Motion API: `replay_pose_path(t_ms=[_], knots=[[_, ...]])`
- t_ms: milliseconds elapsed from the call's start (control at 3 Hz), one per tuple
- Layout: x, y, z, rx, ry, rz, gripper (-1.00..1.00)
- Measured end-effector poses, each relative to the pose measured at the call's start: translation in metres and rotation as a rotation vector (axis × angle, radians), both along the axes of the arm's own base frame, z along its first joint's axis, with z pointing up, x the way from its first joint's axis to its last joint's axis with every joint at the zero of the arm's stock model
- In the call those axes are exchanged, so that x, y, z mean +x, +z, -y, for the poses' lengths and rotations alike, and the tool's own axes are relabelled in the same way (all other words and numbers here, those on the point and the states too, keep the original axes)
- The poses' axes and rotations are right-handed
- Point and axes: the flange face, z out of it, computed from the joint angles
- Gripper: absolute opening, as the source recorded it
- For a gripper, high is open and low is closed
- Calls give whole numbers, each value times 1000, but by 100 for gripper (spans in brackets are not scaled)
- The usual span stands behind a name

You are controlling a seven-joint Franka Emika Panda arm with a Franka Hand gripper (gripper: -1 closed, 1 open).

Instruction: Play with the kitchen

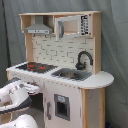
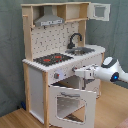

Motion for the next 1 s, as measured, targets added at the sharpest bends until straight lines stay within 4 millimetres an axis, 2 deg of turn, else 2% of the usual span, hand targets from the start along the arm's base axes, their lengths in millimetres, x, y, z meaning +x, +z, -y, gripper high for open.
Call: replay_pose_path(t_ms=[333,667,1000], knots=[[18,-4,-15,-21,12,-5,100],[29,-8,-20,-27,14,-12,100],[29,-8,-19,-26,13,-12,-100]])
